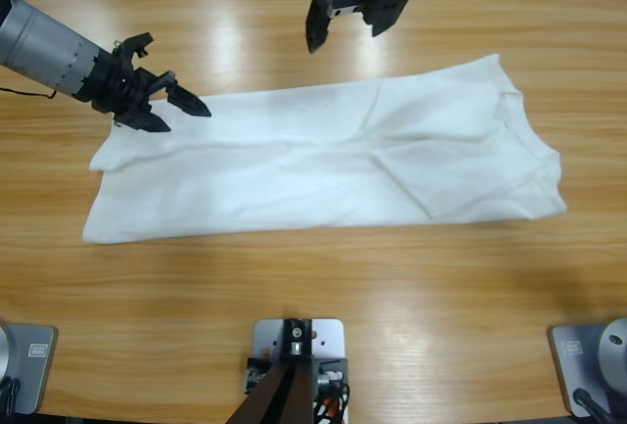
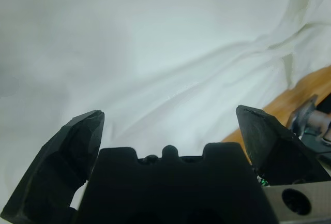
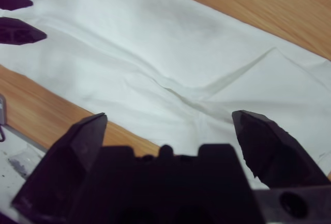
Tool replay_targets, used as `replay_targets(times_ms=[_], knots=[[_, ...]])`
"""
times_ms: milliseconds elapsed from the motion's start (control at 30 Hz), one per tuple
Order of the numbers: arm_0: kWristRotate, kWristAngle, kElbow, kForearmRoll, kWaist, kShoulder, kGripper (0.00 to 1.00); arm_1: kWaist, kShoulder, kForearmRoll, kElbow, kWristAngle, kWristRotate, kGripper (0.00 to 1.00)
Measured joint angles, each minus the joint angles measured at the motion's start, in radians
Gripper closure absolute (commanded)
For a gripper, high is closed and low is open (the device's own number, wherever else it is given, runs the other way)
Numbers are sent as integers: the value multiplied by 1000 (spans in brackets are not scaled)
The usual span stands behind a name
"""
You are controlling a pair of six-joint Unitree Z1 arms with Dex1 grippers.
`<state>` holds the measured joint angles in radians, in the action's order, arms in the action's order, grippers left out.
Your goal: Fold clothes
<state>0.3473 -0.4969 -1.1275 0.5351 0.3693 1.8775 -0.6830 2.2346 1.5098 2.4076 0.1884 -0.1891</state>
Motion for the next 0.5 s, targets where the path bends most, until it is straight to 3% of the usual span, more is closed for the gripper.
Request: replay_targets(times_ms=[500], knots=[[-1, -2, 42, 0, 48, 28, 0, 1, 0, 0, -23, -3, 1, 0]])
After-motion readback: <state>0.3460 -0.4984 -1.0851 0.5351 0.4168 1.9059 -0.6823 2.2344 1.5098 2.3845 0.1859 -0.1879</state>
